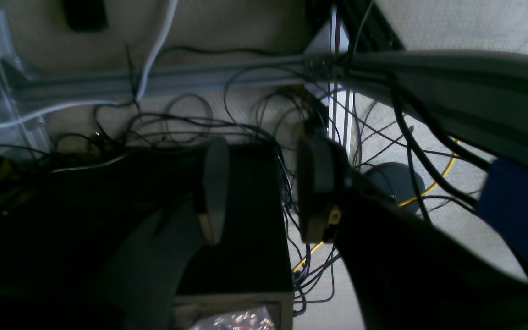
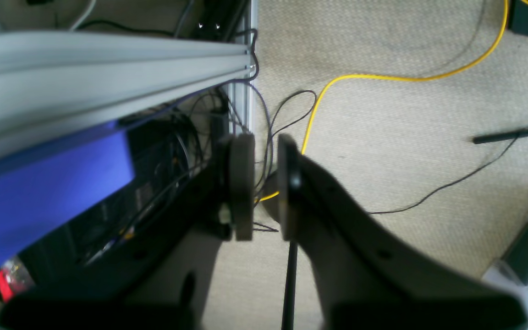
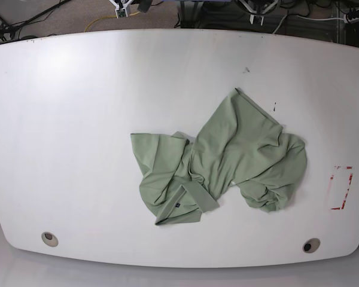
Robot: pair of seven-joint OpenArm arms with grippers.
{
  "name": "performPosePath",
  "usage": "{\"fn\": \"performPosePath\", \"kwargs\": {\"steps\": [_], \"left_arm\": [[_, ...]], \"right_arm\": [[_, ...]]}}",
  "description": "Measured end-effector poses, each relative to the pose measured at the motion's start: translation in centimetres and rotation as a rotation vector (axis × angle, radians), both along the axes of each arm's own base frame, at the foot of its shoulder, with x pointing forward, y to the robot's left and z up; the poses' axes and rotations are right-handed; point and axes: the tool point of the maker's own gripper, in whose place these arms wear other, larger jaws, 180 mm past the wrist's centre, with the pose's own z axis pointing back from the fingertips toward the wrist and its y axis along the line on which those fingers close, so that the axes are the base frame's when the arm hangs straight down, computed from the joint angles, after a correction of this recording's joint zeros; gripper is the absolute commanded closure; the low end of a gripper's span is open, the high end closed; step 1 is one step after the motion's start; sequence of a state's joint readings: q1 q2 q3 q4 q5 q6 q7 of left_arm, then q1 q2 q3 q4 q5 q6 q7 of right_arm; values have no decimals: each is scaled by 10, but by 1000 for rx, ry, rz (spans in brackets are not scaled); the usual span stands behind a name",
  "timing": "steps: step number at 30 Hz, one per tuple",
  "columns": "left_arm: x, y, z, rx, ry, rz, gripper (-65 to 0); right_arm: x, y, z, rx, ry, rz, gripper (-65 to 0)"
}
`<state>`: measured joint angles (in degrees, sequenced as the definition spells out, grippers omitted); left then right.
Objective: Fold the T-shirt properly
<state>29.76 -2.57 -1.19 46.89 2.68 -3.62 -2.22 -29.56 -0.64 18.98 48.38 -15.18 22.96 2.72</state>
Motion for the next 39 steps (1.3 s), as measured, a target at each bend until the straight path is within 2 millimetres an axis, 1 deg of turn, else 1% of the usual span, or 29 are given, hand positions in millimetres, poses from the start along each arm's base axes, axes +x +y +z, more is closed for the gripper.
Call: {"fn": "performPosePath", "kwargs": {"steps": [1, 6, 9, 11, 15, 17, 20, 22, 25, 28, 34, 36, 39], "left_arm": [[2, -1, 6, -1, -24, -3, -217], [-9, -2, 27, -1, -56, -18, -217], [-15, -4, 44, -2, -78, -29, -217], [-18, -5, 56, -4, -102, -35, -217], [-27, -2, 79, 0, -119, -60, -217], [-26, 0, 93, -7, -148, -42, -217], [-28, 1, 109, -23, -170, -11, -217], [-32, 0, 119, -38, -169, -16, -217], [-34, 5, 133, -47, -180, -16, -217], [-35, 14, 146, -51, -187, -17, -217], [-38, 22, 169, -98, -190, 13, -217], [-34, 27, 176, -110, -200, 25, -217], [-16, 43, 191, -96, -252, 54, -217]], "right_arm": [[0, 0, 4, -2, -13, 1, -81], [-18, -3, 20, -30, -4, 15, -81], [-20, -7, 37, -50, -37, 23, -81], [-18, -7, 49, -46, -70, -11, -81], [-26, -9, 67, -36, -90, -55, -81], [-27, -14, 79, -46, -109, -71, -81], [-27, -19, 96, -53, -140, -86, -81], [-27, -20, 108, -51, -158, -103, -81], [-23, -23, 128, -47, -192, -117, -81], [-12, -26, 152, -46, -255, -138, -81], [8, -28, 189, -48, -339, -136, -81], [18, -28, 199, -48, -373, -129, -81], [36, -26, 213, -46, -435, -117, -81]]}}
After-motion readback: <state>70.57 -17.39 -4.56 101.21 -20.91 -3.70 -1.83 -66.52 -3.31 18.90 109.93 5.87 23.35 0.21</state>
